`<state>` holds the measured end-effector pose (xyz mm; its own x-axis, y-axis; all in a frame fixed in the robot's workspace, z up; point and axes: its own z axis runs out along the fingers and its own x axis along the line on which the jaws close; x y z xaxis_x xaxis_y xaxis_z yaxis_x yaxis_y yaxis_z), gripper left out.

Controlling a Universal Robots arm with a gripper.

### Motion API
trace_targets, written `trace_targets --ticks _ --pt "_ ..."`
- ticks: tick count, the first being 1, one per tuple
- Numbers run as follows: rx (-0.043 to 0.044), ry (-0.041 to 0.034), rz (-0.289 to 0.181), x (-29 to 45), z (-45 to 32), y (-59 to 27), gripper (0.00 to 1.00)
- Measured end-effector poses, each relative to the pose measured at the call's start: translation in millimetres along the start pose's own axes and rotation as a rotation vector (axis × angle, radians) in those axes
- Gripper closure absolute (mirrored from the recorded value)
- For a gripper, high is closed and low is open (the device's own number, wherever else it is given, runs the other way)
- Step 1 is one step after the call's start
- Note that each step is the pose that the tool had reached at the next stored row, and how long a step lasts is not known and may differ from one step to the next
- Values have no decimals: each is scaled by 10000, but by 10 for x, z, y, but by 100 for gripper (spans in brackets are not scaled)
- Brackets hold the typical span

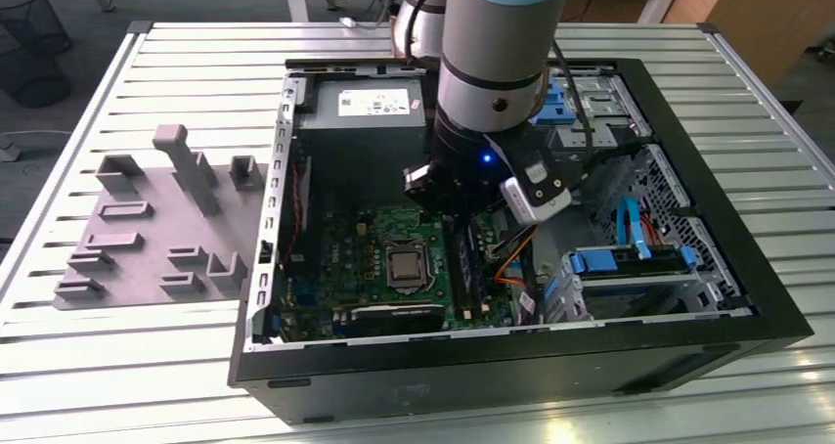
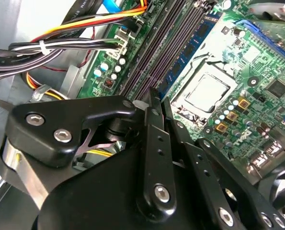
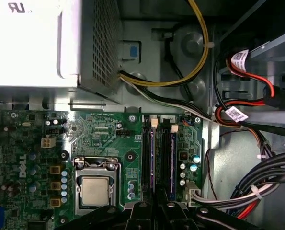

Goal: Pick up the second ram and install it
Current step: 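Insert the second ram into the second slot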

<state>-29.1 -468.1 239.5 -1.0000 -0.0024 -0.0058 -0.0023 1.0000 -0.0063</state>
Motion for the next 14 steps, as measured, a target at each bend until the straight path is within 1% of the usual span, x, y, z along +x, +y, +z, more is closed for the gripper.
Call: trace_targets --ticks 11,13,14 --pt "12 1 0 0 10 0 86" --pt "12 1 1 1 17 -10 86" --pt "9 0 1 1 33 -11 86"
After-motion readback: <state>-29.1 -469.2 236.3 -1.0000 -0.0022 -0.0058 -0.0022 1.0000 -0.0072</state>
